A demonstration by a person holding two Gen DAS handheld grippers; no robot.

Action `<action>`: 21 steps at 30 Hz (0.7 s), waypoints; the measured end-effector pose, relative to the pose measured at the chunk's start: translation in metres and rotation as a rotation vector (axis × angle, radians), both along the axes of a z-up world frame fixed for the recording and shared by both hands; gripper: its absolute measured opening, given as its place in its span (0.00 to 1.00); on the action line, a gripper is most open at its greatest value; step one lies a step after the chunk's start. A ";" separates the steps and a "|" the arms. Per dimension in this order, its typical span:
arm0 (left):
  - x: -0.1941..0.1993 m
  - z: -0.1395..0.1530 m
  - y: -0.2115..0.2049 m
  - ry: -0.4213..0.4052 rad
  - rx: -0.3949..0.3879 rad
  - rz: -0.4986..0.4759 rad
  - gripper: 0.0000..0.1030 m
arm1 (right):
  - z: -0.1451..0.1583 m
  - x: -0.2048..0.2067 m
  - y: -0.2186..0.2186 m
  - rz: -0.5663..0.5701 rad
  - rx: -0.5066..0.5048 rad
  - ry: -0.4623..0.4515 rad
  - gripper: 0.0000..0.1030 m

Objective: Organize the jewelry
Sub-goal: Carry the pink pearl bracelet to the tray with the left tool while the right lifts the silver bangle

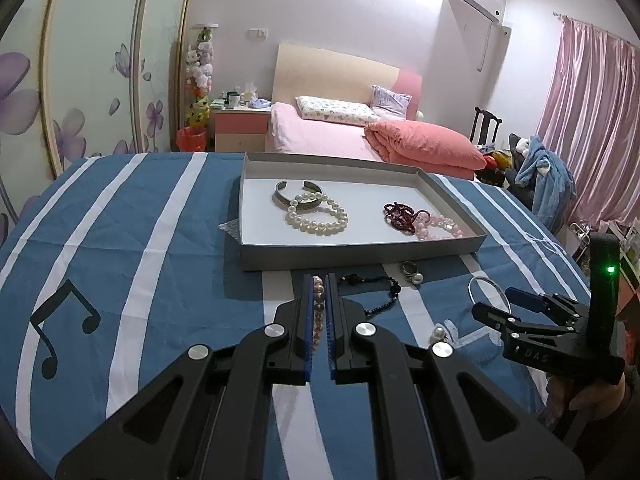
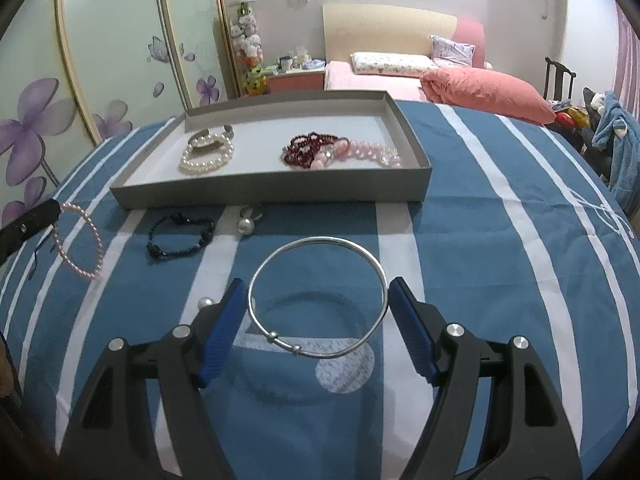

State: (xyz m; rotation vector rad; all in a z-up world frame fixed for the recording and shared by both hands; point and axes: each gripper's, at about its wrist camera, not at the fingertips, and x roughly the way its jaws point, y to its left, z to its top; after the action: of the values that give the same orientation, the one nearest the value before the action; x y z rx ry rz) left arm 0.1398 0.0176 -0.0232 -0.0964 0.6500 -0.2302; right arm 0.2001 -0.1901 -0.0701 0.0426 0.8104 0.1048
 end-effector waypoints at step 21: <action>-0.010 0.016 -0.020 -0.107 0.006 0.044 0.06 | 0.053 -0.031 0.016 -0.035 -0.020 -0.318 0.68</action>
State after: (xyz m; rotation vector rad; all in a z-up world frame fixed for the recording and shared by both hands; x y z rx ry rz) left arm 0.1297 -0.0022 -0.0076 -0.0914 0.5416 -0.1901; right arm 0.1695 -0.1738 -0.0175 0.0206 0.4931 0.0677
